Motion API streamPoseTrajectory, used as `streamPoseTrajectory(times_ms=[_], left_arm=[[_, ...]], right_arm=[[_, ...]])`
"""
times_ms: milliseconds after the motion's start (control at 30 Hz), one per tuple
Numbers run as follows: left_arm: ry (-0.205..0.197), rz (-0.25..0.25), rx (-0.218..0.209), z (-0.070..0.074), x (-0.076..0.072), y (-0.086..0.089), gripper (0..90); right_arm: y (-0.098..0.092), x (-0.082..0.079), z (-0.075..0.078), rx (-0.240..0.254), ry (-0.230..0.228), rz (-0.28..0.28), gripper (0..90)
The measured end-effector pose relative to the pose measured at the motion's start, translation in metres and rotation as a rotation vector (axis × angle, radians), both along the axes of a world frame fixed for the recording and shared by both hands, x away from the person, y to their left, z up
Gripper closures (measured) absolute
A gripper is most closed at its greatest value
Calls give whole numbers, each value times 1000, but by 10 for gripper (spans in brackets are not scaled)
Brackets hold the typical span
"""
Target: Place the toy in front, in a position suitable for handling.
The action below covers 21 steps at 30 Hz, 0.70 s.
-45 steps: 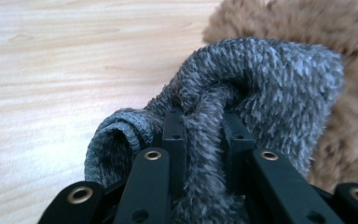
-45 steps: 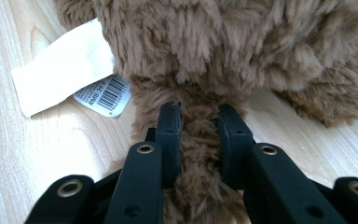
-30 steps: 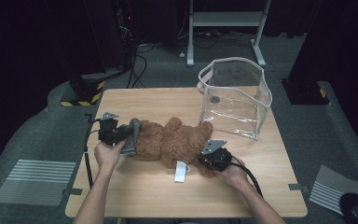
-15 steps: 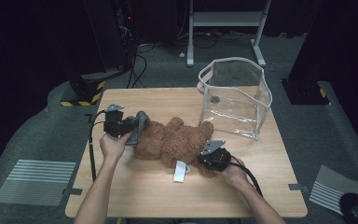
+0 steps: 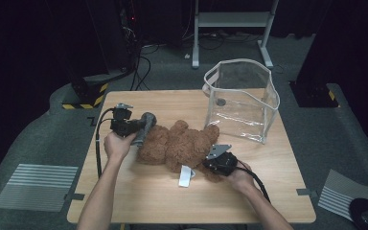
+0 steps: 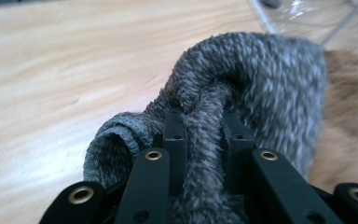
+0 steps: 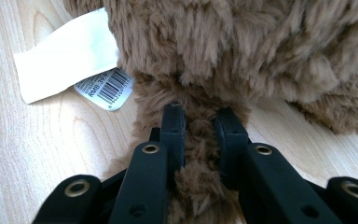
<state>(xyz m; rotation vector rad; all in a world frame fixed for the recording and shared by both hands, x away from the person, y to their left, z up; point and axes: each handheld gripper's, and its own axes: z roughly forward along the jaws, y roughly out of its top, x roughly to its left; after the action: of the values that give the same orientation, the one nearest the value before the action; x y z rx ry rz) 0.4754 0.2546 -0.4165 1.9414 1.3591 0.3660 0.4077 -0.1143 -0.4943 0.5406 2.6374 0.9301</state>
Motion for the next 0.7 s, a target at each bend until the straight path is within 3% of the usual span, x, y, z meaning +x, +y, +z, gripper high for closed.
streamPoseTrajectory(times_ms=[67,133,200,333,400,467,533,567,633,700], left_arm=[[22,12,-20,-6,-1,6,759],[13,3,-56,-5,-5,7,759],[-18,-43,-96,3,-11,3,759],[-53,-130,-118,21,-20,-18,759],[-51,-159,-114,26,-21,-29,759],[-41,-184,-76,28,-21,-40,760],[-27,-178,-56,25,-18,-42,759],[-17,-166,-48,22,-16,-40,759],[-25,-120,12,19,-15,-34,760],[-18,-91,25,15,-15,-25,761]], right_arm=[[0,0,0,-1,-1,0,767],[0,0,0,1,-3,2,767],[0,1,-1,3,-3,1,768],[0,1,-1,4,-2,0,768],[0,1,-1,4,-3,0,768],[0,1,-1,4,-1,-1,767],[0,1,-1,3,-2,0,767],[0,1,0,4,-3,0,767],[-1,0,-1,7,-4,-2,767],[-1,1,-1,11,-3,-1,766]])
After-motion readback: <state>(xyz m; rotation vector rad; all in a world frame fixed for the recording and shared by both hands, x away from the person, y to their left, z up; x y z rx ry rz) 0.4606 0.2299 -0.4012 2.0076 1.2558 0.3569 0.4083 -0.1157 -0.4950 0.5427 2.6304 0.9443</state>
